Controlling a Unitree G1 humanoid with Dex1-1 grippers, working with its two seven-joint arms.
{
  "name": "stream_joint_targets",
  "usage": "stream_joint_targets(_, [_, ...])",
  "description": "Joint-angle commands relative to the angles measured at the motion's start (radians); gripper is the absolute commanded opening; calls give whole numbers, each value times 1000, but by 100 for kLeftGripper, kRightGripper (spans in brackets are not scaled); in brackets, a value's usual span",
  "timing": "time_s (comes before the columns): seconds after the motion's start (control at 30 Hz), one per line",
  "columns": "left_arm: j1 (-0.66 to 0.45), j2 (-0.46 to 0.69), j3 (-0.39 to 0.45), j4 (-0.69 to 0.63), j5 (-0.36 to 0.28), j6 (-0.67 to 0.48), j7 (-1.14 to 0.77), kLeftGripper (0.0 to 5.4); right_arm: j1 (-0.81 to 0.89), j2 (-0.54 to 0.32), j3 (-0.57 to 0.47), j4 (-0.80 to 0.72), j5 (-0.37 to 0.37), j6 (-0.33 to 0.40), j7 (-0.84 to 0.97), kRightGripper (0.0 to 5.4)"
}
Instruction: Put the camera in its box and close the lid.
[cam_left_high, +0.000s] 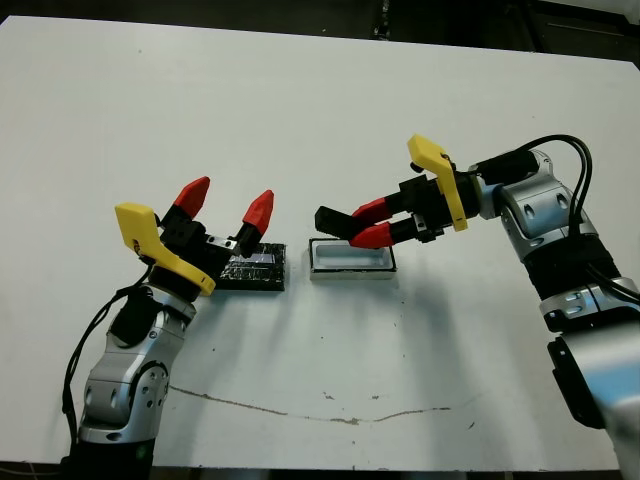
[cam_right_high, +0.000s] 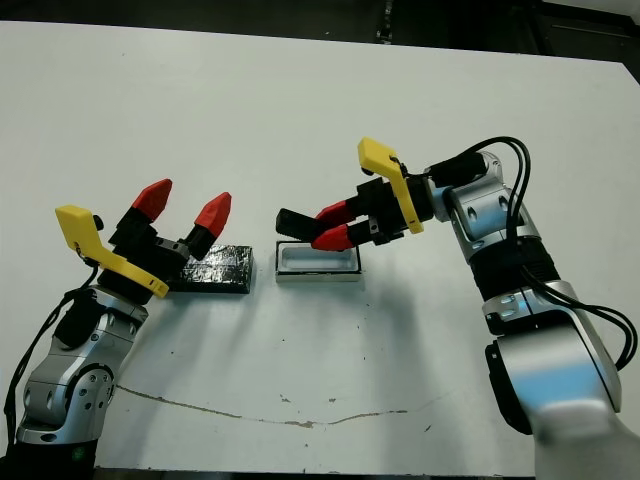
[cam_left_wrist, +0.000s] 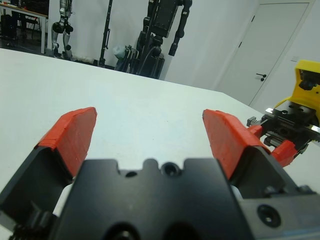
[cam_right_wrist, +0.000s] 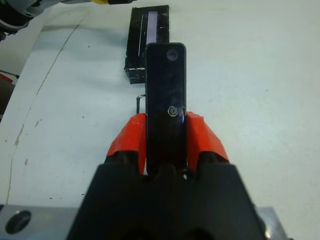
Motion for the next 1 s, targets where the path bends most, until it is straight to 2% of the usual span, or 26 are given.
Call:
stream_joint_targets(0.03, [8, 7, 3, 2, 1, 10, 1, 540, 12, 1, 5, -5, -1, -6, 3, 166])
stream_joint_targets(0.2, [11, 8, 1, -5, 7, 16, 9, 540, 33, 4, 10, -13, -1, -2, -5, 166])
stream_joint_targets(0.6, [15, 7, 0, -9, 6, 17, 10, 540, 48, 3, 24, 38, -20, -65, 9, 166])
stream_joint_targets(0.77, [15, 10, 0, -3, 9, 5, -1, 540, 63, -12, 36, 10, -37, -36, -5, 166])
stream_joint_targets(1.0, [15, 8, 4, -7, -1, 18, 0, 540, 74, -25, 40, 5, -43, -56, -2, 166])
